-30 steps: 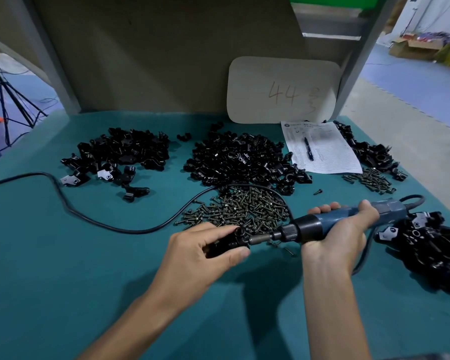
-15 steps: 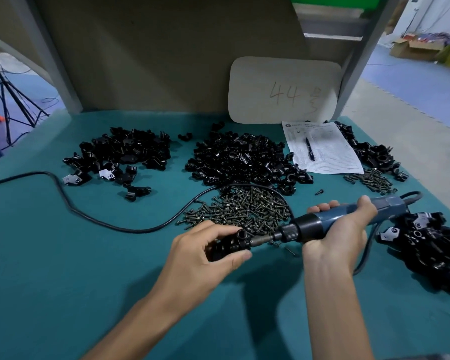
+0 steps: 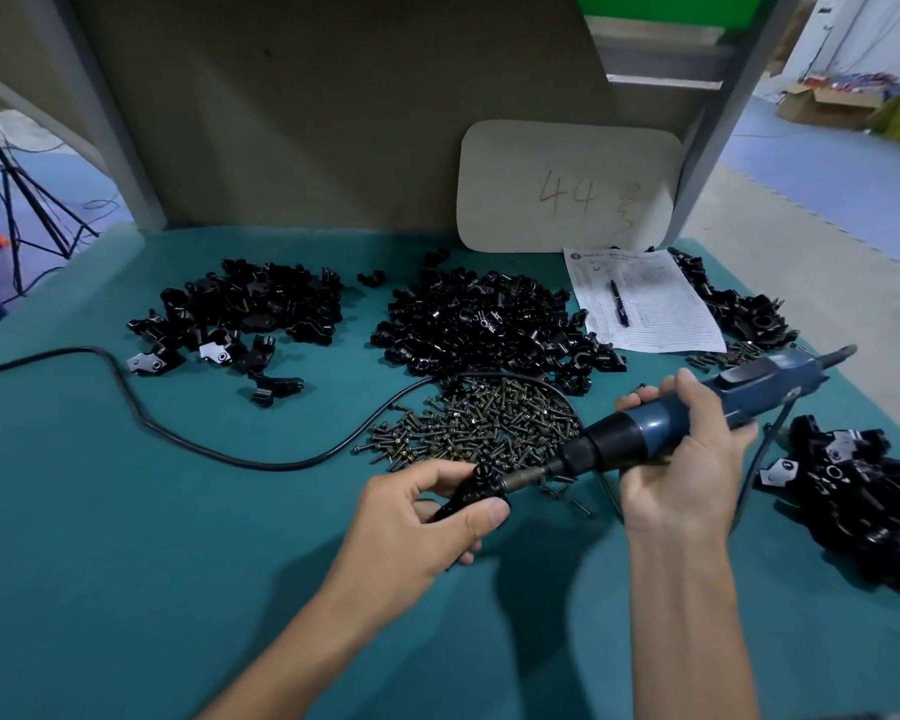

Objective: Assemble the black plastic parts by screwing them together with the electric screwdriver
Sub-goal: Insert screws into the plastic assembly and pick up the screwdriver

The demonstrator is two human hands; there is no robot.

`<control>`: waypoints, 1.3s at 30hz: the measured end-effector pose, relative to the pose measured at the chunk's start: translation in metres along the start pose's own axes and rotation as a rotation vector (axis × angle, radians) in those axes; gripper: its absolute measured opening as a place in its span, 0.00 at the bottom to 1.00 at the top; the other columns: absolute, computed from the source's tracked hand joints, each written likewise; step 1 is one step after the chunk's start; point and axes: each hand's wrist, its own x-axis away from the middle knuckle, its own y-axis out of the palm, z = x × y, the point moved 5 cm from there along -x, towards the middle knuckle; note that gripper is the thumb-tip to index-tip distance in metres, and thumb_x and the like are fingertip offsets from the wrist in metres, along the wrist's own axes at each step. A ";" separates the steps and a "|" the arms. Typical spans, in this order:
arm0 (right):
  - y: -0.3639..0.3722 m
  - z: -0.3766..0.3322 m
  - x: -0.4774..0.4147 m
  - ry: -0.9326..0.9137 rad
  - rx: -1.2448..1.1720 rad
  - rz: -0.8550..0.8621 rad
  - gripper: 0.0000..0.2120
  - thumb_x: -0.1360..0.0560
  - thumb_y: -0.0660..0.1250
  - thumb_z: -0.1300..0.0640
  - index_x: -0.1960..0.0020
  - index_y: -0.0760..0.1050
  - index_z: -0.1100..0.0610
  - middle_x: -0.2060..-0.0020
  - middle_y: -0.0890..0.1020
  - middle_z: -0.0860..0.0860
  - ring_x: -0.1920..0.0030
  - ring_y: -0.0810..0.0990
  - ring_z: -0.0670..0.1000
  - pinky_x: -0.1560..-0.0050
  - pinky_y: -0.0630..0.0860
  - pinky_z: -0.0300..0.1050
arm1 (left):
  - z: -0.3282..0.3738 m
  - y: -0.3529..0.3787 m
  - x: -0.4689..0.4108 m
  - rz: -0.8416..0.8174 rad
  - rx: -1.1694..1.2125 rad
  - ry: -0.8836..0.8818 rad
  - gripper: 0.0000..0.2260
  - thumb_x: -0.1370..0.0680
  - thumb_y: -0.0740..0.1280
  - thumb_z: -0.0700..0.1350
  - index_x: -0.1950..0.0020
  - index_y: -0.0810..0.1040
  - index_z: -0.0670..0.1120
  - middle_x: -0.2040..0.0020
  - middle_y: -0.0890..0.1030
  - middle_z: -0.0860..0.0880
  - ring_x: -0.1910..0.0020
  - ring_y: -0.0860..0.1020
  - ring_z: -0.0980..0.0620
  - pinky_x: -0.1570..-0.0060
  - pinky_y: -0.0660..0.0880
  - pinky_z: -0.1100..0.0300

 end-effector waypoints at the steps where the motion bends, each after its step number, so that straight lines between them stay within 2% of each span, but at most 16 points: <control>1: 0.001 -0.002 -0.001 -0.003 -0.009 -0.021 0.32 0.23 0.70 0.67 0.26 0.60 0.51 0.59 0.76 0.53 0.65 0.79 0.51 0.61 0.79 0.48 | -0.001 0.000 0.001 0.005 0.001 -0.006 0.10 0.32 0.80 0.48 0.52 0.86 0.55 0.59 0.85 0.49 0.67 0.81 0.52 0.66 0.78 0.61; 6: 0.005 0.000 0.006 -0.017 -0.103 -0.031 0.32 0.23 0.70 0.66 0.26 0.61 0.48 0.60 0.76 0.52 0.66 0.78 0.50 0.62 0.78 0.46 | 0.001 -0.002 0.004 0.015 -0.002 0.007 0.10 0.29 0.80 0.43 0.52 0.86 0.55 0.61 0.85 0.49 0.68 0.81 0.54 0.67 0.76 0.66; 7: 0.004 -0.001 0.005 -0.020 -0.130 0.001 0.31 0.23 0.73 0.62 0.25 0.62 0.50 0.61 0.77 0.52 0.66 0.78 0.50 0.61 0.78 0.46 | 0.002 -0.003 0.004 0.022 0.000 0.018 0.11 0.29 0.80 0.43 0.51 0.86 0.55 0.61 0.85 0.49 0.68 0.81 0.54 0.67 0.76 0.66; 8: 0.014 -0.006 0.006 0.007 -0.182 -0.040 0.31 0.24 0.75 0.55 0.27 0.65 0.56 0.63 0.77 0.52 0.66 0.77 0.49 0.60 0.79 0.47 | 0.003 -0.004 0.004 0.028 -0.002 0.032 0.12 0.30 0.81 0.44 0.50 0.86 0.54 0.60 0.85 0.50 0.67 0.80 0.54 0.67 0.76 0.65; 9: 0.024 -0.005 0.007 0.153 -0.229 -0.138 0.30 0.24 0.75 0.46 0.34 0.70 0.66 0.66 0.76 0.53 0.66 0.77 0.48 0.56 0.79 0.48 | 0.005 -0.005 0.003 0.031 -0.011 0.045 0.12 0.31 0.81 0.45 0.50 0.86 0.54 0.59 0.85 0.50 0.67 0.80 0.54 0.66 0.76 0.64; 10: 0.036 -0.001 0.009 0.342 -0.310 -0.211 0.34 0.23 0.70 0.39 0.49 0.70 0.74 0.71 0.74 0.51 0.68 0.76 0.46 0.49 0.78 0.44 | 0.006 -0.005 0.003 0.032 -0.024 0.055 0.13 0.32 0.81 0.46 0.50 0.86 0.54 0.59 0.84 0.50 0.67 0.80 0.54 0.67 0.76 0.64; 11: 0.040 0.005 0.014 0.477 -0.311 -0.275 0.38 0.20 0.61 0.37 0.59 0.65 0.76 0.73 0.72 0.48 0.70 0.74 0.43 0.45 0.75 0.36 | 0.007 -0.005 0.004 0.035 -0.044 0.068 0.13 0.32 0.81 0.47 0.50 0.86 0.56 0.59 0.84 0.51 0.67 0.80 0.55 0.67 0.75 0.64; 12: 0.036 0.004 0.013 0.421 -0.174 -0.197 0.29 0.16 0.56 0.42 0.59 0.66 0.67 0.77 0.71 0.47 0.72 0.74 0.41 0.51 0.70 0.28 | 0.009 -0.006 0.004 0.044 -0.076 0.091 0.14 0.33 0.81 0.49 0.50 0.85 0.57 0.59 0.84 0.52 0.67 0.80 0.55 0.65 0.75 0.65; 13: 0.020 0.000 0.009 0.193 -0.226 -0.012 0.18 0.14 0.59 0.48 0.50 0.70 0.65 0.75 0.73 0.50 0.72 0.75 0.43 0.55 0.72 0.32 | 0.010 -0.007 0.004 0.056 -0.123 0.124 0.14 0.34 0.81 0.51 0.50 0.85 0.59 0.58 0.83 0.54 0.65 0.80 0.56 0.62 0.74 0.65; 14: 0.012 -0.007 0.013 0.062 -0.153 0.091 0.13 0.17 0.65 0.51 0.42 0.69 0.60 0.70 0.76 0.50 0.69 0.76 0.47 0.60 0.75 0.38 | 0.012 -0.007 0.005 0.064 -0.170 0.155 0.14 0.34 0.81 0.53 0.50 0.85 0.60 0.58 0.82 0.55 0.63 0.80 0.57 0.60 0.74 0.65; 15: 0.008 -0.008 0.017 0.041 -0.137 0.114 0.16 0.20 0.68 0.52 0.38 0.67 0.57 0.66 0.76 0.50 0.68 0.76 0.49 0.63 0.76 0.42 | 0.013 -0.008 0.005 0.063 -0.199 0.176 0.14 0.34 0.80 0.54 0.50 0.85 0.60 0.58 0.81 0.57 0.63 0.80 0.58 0.58 0.74 0.65; 20: 0.000 -0.004 0.011 0.030 -0.091 0.130 0.17 0.21 0.70 0.52 0.37 0.67 0.55 0.64 0.77 0.50 0.67 0.76 0.50 0.64 0.77 0.44 | 0.017 -0.006 0.006 0.056 -0.244 0.218 0.14 0.34 0.80 0.54 0.49 0.86 0.58 0.58 0.81 0.60 0.61 0.78 0.61 0.58 0.71 0.70; 28: -0.005 -0.001 0.008 0.029 -0.067 0.131 0.19 0.21 0.70 0.52 0.36 0.67 0.55 0.63 0.76 0.51 0.66 0.77 0.50 0.64 0.77 0.44 | 0.017 -0.006 0.006 0.037 -0.246 0.221 0.13 0.33 0.79 0.55 0.50 0.86 0.59 0.57 0.81 0.60 0.61 0.78 0.61 0.58 0.71 0.70; 32: -0.001 -0.002 0.008 0.014 -0.061 0.100 0.29 0.22 0.72 0.51 0.26 0.64 0.56 0.62 0.77 0.51 0.65 0.77 0.50 0.63 0.78 0.45 | 0.015 -0.005 0.007 0.043 -0.224 0.211 0.16 0.35 0.78 0.60 0.49 0.86 0.58 0.58 0.81 0.59 0.62 0.78 0.61 0.59 0.72 0.68; 36: 0.001 -0.003 0.005 -0.012 -0.023 0.085 0.33 0.22 0.71 0.62 0.23 0.58 0.56 0.59 0.78 0.53 0.64 0.78 0.52 0.61 0.79 0.47 | 0.014 -0.003 0.005 0.054 -0.181 0.201 0.16 0.36 0.78 0.60 0.49 0.85 0.60 0.59 0.81 0.59 0.63 0.80 0.58 0.60 0.74 0.64; 39: 0.001 -0.002 0.002 0.001 -0.039 0.085 0.32 0.22 0.69 0.65 0.23 0.58 0.54 0.60 0.79 0.53 0.65 0.78 0.52 0.62 0.79 0.46 | 0.014 -0.003 0.005 0.051 -0.197 0.206 0.16 0.35 0.78 0.60 0.49 0.85 0.59 0.59 0.81 0.59 0.63 0.79 0.59 0.60 0.73 0.66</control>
